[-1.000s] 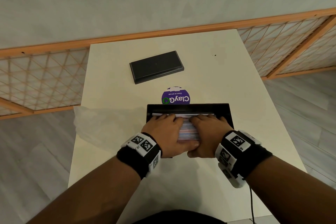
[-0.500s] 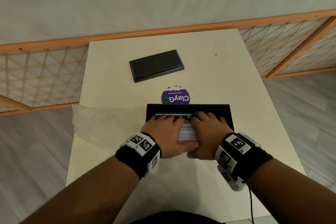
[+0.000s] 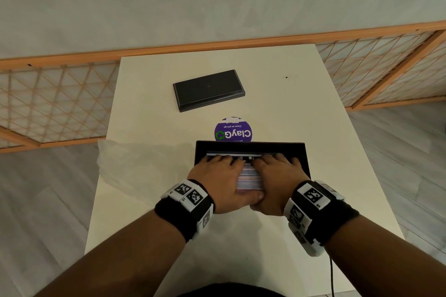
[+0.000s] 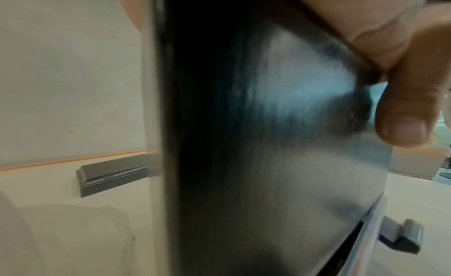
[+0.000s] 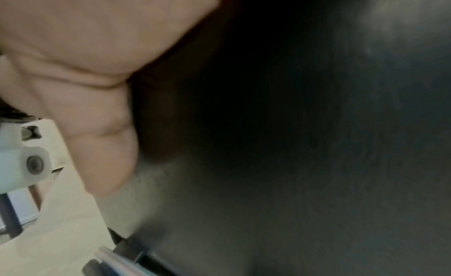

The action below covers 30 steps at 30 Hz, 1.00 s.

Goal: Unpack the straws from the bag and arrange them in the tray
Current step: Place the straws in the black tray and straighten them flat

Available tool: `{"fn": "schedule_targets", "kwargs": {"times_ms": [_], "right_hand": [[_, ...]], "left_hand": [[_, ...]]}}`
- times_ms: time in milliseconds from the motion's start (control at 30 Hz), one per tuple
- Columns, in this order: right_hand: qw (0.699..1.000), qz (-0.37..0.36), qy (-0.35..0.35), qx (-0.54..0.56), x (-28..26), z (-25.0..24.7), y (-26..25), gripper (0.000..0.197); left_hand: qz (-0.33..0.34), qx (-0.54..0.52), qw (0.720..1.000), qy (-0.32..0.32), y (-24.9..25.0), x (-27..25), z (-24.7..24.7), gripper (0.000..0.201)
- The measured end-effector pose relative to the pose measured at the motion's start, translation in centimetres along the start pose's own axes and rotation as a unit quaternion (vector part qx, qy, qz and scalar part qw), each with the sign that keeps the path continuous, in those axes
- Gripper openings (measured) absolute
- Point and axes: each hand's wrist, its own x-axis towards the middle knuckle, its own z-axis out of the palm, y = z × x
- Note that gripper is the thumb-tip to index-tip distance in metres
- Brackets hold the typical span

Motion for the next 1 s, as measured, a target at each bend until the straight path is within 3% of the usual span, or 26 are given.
{"fn": "schedule_targets", "kwargs": {"times_ms": [133,467,700,1000], "right_hand": [[1.0,-0.005,0.002,-0.01,-0.3,0.3,-0.1,0.083],[1.0,-0.006,-0.006,0.015,-0.5,0.2,-0.4,0.09],[1.0,-0.01,-0.005,0.006,-0.2,0.5,-0.3,0.085],[1.0,-0.012,-0.003,0.005,-0.4,0.2,-0.4,0.082]], "left_hand": [[0.003,-0.003,1.0,0.019,0.5,-0.6,0.4,0.101],[-0.01,-0.031,0.999,0.012,0.5,-1.0,0.5,0.103],[-0.03,-0.024,0.999,0.003,1.3,-1.6,0.5,0.084],[-0.022,-0.006,0.999,0.046,0.8,-1.9,1.4,0.096]]}}
